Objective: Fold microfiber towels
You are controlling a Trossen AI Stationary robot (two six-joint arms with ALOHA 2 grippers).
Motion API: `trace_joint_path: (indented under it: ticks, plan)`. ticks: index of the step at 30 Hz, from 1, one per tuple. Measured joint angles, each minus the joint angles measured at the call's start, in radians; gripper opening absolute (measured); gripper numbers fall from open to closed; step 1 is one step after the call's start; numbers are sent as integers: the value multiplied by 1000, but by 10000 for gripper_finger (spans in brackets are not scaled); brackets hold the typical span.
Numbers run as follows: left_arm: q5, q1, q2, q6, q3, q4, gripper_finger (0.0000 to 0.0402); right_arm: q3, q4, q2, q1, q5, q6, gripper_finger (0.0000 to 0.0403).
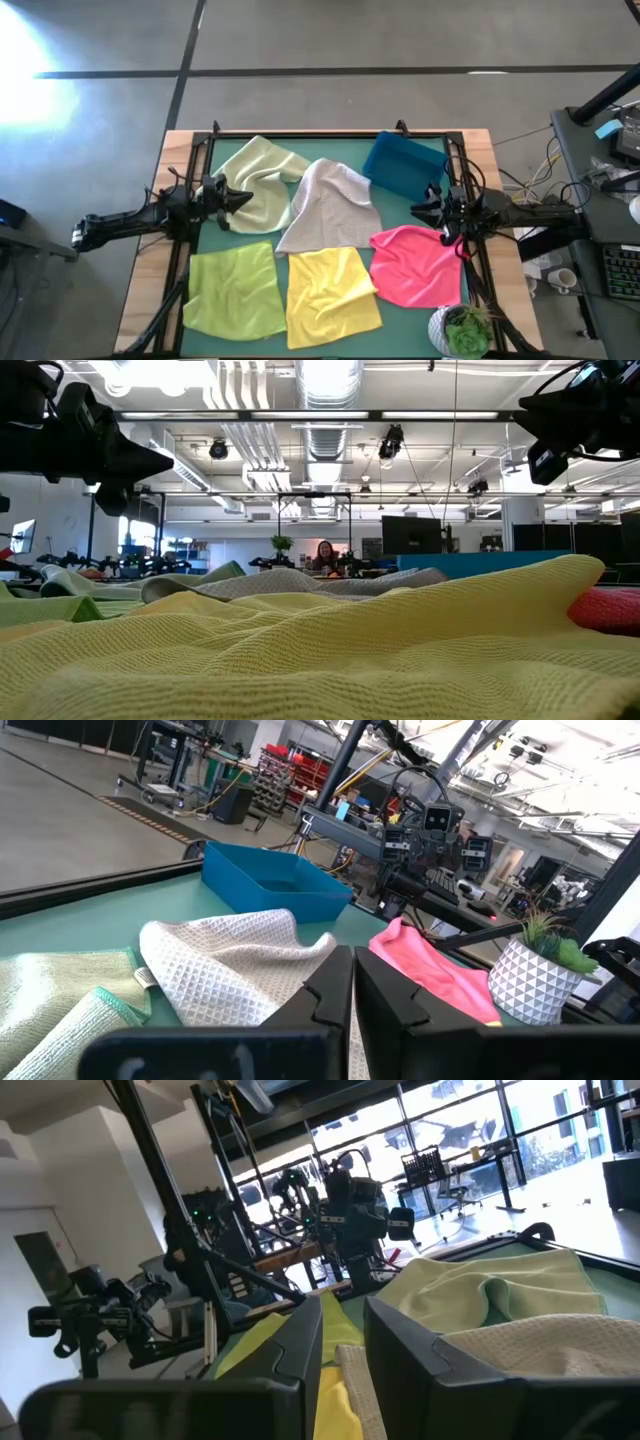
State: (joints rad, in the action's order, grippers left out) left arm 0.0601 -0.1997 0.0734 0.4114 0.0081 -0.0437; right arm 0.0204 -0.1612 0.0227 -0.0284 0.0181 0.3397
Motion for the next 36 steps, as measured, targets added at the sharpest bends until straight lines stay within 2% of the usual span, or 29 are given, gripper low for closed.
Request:
trace_joint_path:
  ticks: [16,23,29,36]
  plan:
    - [0,0,0,0,0,0,0,0,-8,0,1,-4,-3,68]
    - [0,0,0,0,0,0,0,0,-14,0,1,-21,52,68]
    - [0,0,0,0,0,0,0,5,-131,0,1,-23,53,68]
    - [0,0,0,0,0,0,0,88,-155,18,1,-111,70,68]
